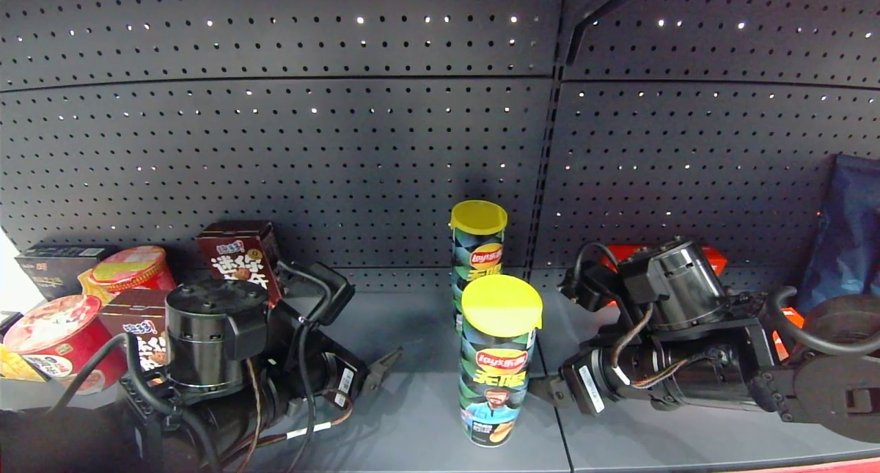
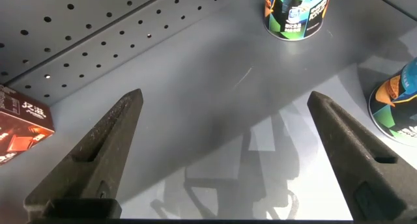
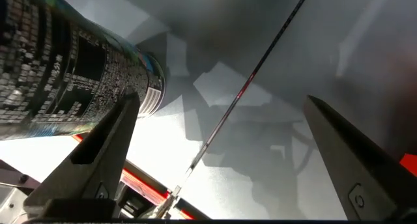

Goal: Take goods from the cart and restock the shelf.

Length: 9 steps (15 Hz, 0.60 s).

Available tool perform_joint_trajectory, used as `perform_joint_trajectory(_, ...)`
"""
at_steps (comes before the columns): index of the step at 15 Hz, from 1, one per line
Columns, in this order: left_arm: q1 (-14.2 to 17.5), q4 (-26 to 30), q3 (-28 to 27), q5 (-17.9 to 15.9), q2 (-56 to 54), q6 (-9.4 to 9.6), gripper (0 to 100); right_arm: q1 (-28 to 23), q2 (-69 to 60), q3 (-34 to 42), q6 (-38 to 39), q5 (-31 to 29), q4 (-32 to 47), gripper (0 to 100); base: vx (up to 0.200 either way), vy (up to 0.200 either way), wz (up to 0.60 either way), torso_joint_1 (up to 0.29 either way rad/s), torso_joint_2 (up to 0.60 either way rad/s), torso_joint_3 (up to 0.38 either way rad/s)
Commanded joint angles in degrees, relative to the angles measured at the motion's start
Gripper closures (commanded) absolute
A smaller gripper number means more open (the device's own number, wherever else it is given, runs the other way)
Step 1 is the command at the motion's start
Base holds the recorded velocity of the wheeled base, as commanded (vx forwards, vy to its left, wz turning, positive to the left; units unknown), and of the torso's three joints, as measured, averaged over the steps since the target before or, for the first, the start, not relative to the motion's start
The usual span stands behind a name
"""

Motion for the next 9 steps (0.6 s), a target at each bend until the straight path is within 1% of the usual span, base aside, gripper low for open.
perform_joint_trajectory(1,0.0,0.0,0.0,0.0,0.4,-0.01,0,0.0,0.0,0.1,0.0,0.0,-0.1,0,0.0,0.0,0.0,0.0,0.0,0.0)
perform_joint_trajectory(9,0.0,0.0,-0.1,0.0,0.6,0.08,0,0.0,0.2,0.5,0.0,0.3,-0.1,0,0.0,0.0,0.0,0.0,0.0,0.0)
